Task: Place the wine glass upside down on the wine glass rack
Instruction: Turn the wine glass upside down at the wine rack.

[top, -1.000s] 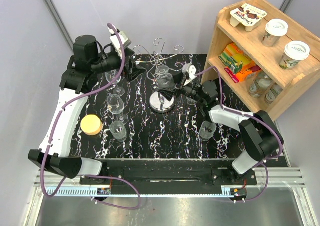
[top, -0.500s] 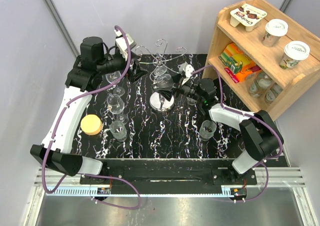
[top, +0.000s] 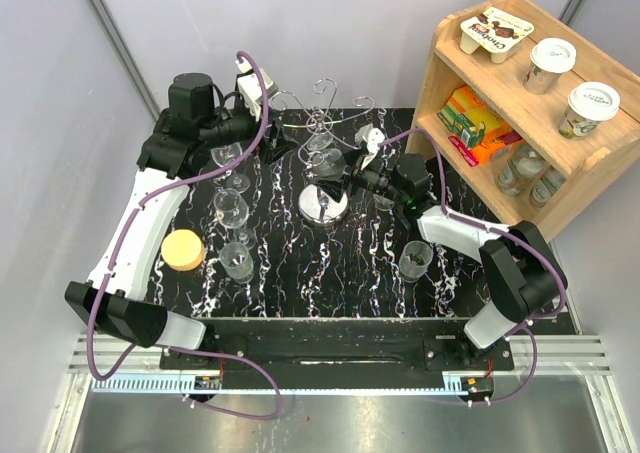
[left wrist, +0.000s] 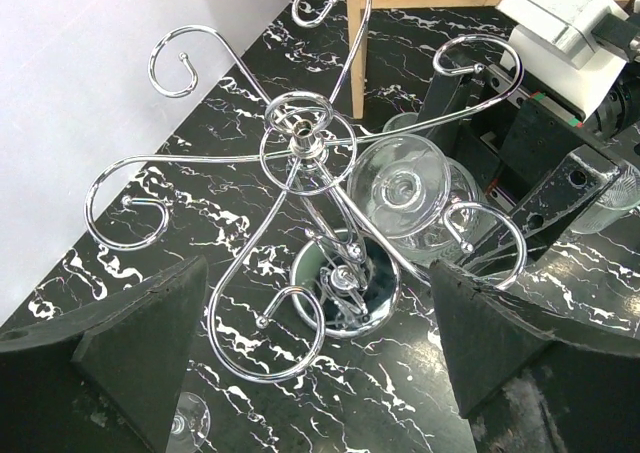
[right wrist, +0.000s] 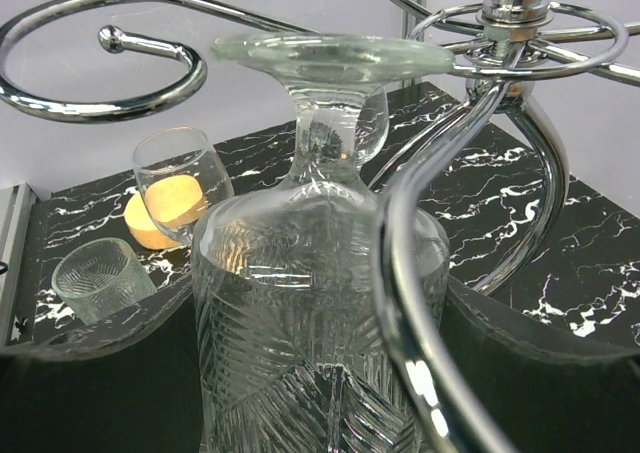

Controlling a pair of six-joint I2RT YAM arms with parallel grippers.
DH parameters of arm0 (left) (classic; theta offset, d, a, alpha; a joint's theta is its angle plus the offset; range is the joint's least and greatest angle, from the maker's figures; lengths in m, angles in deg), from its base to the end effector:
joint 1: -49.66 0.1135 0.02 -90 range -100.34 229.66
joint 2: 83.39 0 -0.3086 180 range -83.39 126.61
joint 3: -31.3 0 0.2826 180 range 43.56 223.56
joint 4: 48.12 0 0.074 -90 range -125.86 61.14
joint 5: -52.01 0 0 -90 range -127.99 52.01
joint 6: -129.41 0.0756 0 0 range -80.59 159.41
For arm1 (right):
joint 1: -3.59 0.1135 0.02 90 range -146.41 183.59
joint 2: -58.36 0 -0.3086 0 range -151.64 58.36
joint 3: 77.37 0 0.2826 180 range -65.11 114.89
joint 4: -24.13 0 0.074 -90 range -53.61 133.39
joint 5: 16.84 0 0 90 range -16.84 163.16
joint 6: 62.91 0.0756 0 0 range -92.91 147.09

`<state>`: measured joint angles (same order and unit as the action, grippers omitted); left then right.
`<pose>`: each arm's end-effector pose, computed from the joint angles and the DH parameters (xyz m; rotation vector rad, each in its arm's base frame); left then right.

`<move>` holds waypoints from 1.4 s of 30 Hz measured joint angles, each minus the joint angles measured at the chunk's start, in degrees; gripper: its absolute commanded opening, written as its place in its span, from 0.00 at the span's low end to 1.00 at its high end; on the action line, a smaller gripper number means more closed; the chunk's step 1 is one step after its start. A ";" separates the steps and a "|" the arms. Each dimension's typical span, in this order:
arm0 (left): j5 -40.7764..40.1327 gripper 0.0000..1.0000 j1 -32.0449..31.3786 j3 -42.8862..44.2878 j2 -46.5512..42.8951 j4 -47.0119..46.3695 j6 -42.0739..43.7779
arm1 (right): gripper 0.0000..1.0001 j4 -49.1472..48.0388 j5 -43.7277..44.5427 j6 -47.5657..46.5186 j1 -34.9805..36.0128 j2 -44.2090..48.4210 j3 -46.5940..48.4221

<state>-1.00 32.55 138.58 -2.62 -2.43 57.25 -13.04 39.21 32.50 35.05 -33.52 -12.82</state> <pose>0.3214 -0.1465 0.5001 0.9639 1.6137 -0.6034 0.3327 0.2531 0.3156 -0.8147 1.2562 0.9366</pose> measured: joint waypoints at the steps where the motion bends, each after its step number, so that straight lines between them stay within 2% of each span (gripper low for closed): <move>1: -0.02 0.96 0.00 0.00 0.00 -0.04 0.04 | 0.00 0.00 0.02 0.09 0.00 0.00 0.00; 13: -0.37 0.96 -0.04 0.00 0.00 -0.04 0.28 | 0.00 -2.10 2.12 2.25 -0.02 0.02 -0.37; 42: -1.03 0.95 -0.59 0.00 -0.02 0.37 0.85 | 0.00 8.07 5.16 -0.94 0.04 5.27 -0.85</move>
<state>-2.03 31.96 138.58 -2.64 -2.05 58.11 -4.97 44.36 31.56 35.10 -28.25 -13.67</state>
